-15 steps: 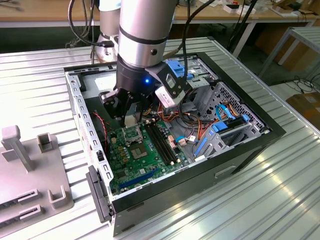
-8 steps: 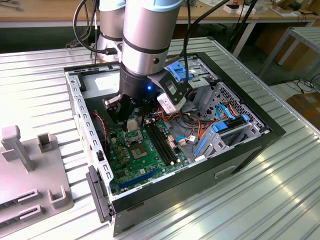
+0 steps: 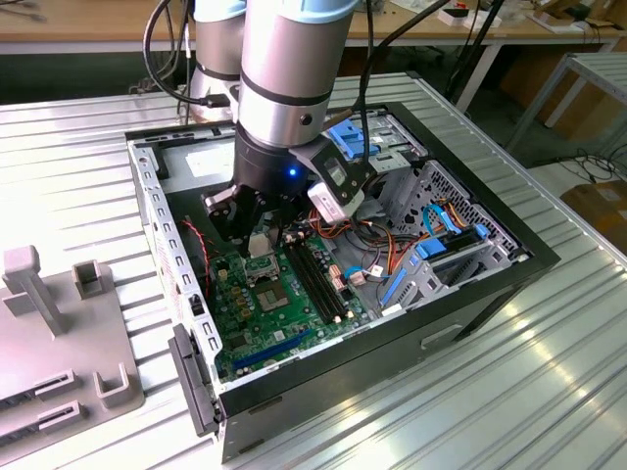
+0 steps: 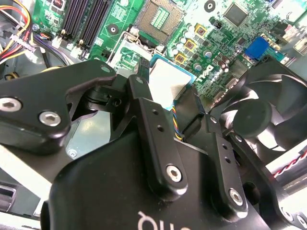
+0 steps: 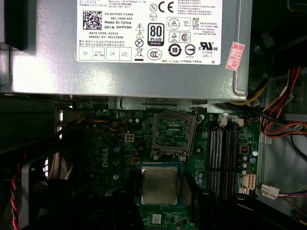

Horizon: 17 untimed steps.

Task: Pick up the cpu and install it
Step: 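Place the cpu into insertion slot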

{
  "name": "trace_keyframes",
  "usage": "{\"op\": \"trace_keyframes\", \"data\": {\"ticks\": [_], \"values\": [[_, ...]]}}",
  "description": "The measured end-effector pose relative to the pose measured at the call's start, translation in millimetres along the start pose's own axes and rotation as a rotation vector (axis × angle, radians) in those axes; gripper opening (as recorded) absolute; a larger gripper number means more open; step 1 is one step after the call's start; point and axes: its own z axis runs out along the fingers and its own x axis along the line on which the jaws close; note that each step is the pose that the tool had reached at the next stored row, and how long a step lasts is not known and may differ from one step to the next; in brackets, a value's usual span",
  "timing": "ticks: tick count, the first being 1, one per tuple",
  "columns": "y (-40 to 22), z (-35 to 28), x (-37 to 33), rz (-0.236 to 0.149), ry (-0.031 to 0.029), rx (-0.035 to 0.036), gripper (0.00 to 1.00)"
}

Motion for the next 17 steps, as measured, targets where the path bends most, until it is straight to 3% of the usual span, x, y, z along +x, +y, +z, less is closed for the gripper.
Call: {"op": "trace_keyframes", "data": {"ticks": [6, 9, 17], "values": [[0.0, 0.1, 0.2, 0.0, -0.0001, -0.0001, 0.47], [-0.6, 1.8, -3.6, 0.0, 0.0004, -0.0002, 0.47], [-3.2, 18.2, -10.1, 0.016, 0.0004, -0.0002, 0.47]]}}
